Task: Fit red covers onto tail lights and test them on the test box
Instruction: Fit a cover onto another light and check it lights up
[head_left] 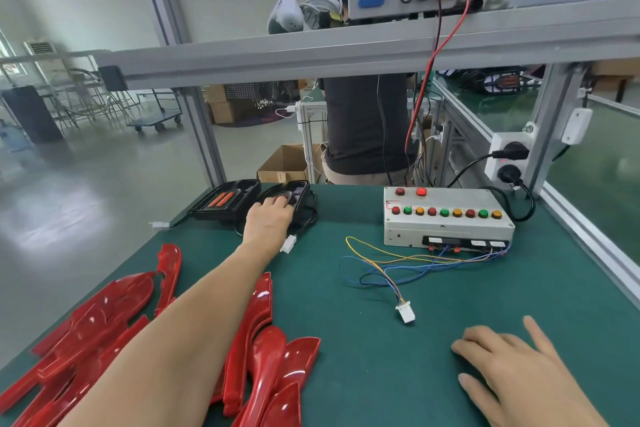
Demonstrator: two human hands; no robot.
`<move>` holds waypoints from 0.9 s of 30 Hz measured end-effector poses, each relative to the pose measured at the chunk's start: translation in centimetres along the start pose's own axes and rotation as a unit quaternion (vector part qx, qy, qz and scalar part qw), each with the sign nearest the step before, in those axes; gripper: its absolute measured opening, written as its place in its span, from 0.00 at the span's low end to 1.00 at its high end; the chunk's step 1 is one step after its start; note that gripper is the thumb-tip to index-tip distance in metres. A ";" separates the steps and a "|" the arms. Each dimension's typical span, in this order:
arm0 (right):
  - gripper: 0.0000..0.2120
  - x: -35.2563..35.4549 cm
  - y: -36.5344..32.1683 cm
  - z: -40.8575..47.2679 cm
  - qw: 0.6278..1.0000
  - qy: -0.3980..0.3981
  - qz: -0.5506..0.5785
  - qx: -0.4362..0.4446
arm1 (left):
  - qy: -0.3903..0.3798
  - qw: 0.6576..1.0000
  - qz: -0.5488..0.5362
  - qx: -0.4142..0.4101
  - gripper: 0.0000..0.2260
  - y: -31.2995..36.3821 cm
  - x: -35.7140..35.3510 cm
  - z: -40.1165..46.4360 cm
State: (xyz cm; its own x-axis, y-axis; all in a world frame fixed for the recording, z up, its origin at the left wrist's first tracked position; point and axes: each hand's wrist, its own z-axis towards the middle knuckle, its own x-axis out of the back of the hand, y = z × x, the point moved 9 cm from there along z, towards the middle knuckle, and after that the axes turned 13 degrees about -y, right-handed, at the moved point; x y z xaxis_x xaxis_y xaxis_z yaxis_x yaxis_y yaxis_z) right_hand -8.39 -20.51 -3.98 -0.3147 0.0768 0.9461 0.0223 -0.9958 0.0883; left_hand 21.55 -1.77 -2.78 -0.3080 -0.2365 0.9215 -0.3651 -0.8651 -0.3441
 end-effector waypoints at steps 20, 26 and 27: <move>0.33 0.5 -1.1 4.3 0.685 -0.099 0.709 -0.136 | 0.296 0.927 -0.076 -0.217 0.06 9.3 16.3 -16.4; 0.26 -1.3 -2.2 7.4 0.444 -0.135 0.870 -0.167 | 0.291 0.899 -0.076 -0.318 0.13 14.9 16.9 -20.2; 0.23 -1.8 -2.2 7.4 0.432 -0.142 0.872 -0.180 | 0.287 0.896 -0.074 -0.332 0.11 15.6 16.7 -20.5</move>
State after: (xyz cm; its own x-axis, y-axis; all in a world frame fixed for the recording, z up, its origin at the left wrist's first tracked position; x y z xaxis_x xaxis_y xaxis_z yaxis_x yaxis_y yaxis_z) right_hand -0.86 -18.14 -3.59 0.0135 -0.8537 -0.5206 -0.1757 0.5105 -0.8417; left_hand -7.30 -10.13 3.60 -0.5448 0.2901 0.7868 -0.8221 -0.3697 -0.4330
